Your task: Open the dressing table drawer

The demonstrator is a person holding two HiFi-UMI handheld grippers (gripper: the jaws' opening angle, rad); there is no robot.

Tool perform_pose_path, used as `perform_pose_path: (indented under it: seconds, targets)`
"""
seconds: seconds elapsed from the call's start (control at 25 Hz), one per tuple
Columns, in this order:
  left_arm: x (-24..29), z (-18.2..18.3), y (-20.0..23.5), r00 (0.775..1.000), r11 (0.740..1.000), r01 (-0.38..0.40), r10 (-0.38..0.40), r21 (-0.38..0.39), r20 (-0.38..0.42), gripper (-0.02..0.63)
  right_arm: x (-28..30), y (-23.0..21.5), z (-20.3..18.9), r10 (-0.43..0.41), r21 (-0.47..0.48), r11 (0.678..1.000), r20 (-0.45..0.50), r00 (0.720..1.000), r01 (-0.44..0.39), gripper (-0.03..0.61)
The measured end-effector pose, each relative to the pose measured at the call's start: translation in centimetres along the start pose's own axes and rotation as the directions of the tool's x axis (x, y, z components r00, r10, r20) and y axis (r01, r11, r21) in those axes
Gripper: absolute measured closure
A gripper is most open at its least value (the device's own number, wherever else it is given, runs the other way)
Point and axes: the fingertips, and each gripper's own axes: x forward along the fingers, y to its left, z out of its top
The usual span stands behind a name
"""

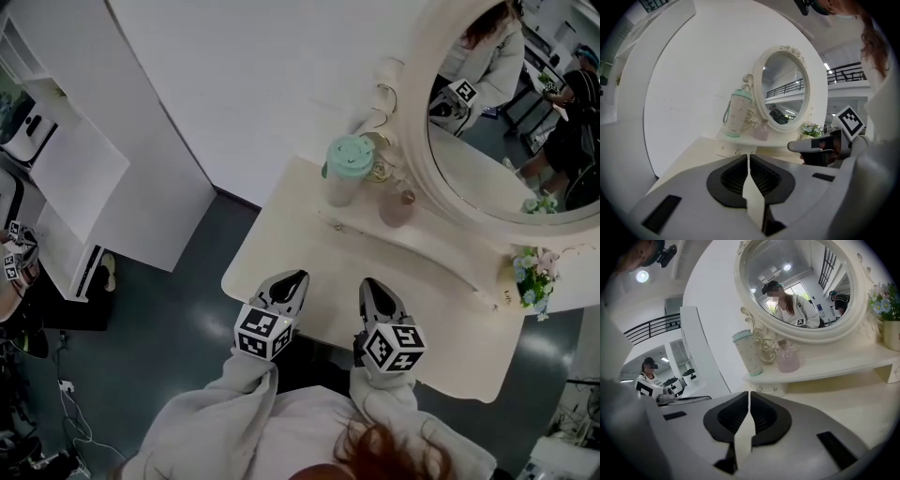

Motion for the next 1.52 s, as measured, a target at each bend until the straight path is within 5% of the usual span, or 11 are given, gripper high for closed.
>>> perform_pose_path:
  seconds: [0.48, 0.88, 1.0, 1.52]
  targets:
    - [5.9, -0.5, 0.8, 0.996, 0.994, 0.067, -0.06, 0.088, -0.071, 0.584, 0.6, -0.8, 0.8, -0.066, 0.003, 0.998, 0.017, 0.998, 0.066, 0.54]
    - [9.9, -1.7, 2.6, 0.992, 0.993, 0.019, -0.004, 0.119, -0.126, 0.58, 0.7, -1.4, 1.1, -0.093, 0.003, 0.996, 0.01, 0.996, 0.092, 0.54]
    - [10.7, -2.3, 2.8, 0.989, 0.994, 0.012, 0.005, 0.113, -0.149, 0.473, 0.7, -1.5, 1.0, -0.098, 0.004, 0.995, 0.002, 0.995, 0.098, 0.54]
    - [15.5, -2.1, 2.6, 0.972, 0.985, -0.032, 0.07, 0.168, -0.225, 0.43, 0.1, -2.2, 0.8, -0.126, 0.013, 0.992, -0.02, 0.992, 0.126, 0.54]
